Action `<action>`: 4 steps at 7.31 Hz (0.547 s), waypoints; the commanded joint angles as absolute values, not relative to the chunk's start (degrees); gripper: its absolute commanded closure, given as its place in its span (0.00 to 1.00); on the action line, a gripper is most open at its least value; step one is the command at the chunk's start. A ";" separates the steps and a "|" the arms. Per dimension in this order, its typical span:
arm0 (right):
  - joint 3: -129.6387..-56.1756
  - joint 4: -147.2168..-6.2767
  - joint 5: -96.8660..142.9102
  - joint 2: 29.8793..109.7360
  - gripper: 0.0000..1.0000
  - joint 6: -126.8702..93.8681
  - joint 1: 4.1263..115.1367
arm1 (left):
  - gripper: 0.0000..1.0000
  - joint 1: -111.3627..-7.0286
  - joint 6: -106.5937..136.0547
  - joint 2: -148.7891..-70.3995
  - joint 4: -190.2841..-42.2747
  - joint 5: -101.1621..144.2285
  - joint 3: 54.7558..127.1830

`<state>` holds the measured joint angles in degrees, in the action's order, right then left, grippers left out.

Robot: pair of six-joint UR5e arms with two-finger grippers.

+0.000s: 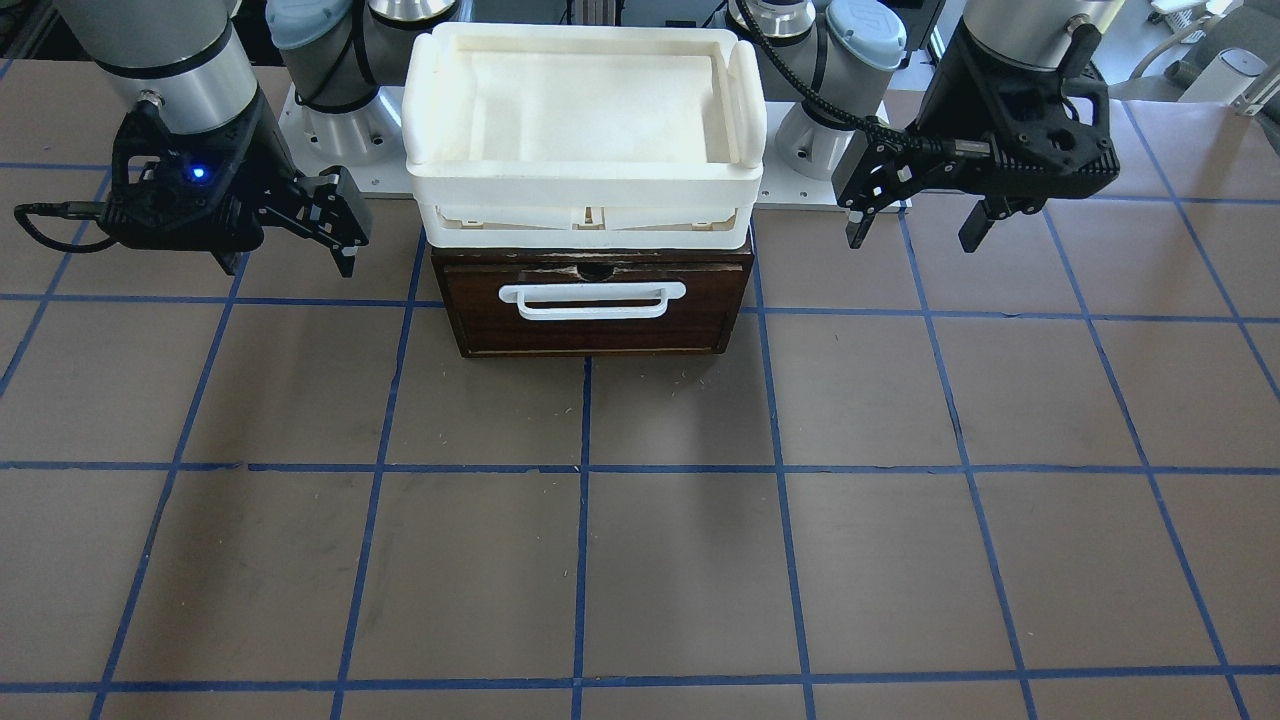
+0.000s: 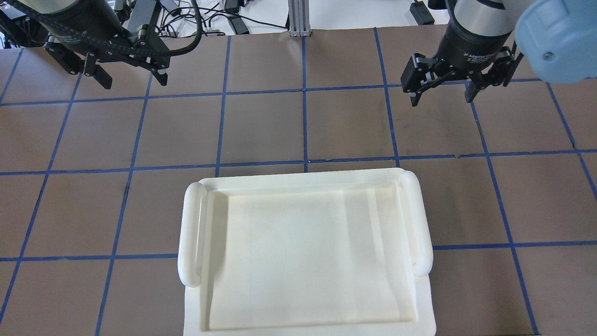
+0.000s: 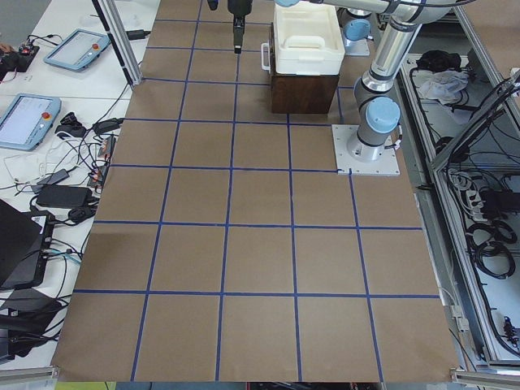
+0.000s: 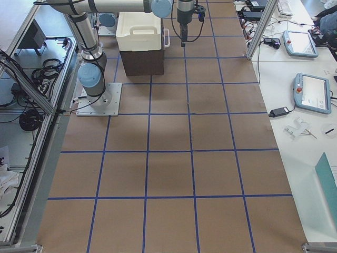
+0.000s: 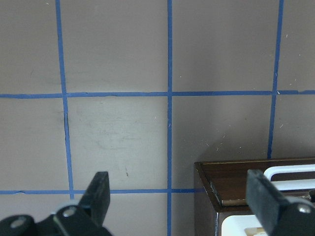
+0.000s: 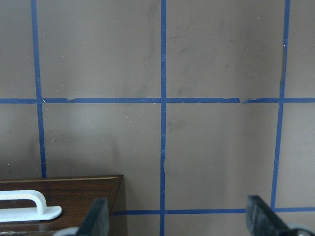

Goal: Put scissors in drawer and close it

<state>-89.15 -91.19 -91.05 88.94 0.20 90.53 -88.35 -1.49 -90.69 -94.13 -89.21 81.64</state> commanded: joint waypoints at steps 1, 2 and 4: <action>-89.12 -92.36 -91.05 88.86 0.00 0.35 90.53 | 0.00 -88.33 -1.49 -90.62 -95.10 -89.03 81.56; -89.21 -93.42 -91.05 88.86 0.00 1.83 90.53 | 0.00 -88.16 -1.41 -90.35 -95.10 -88.95 81.56; -89.21 -93.43 -90.62 88.86 0.00 3.59 90.53 | 0.00 -88.33 -1.06 -90.44 -95.10 -88.86 81.56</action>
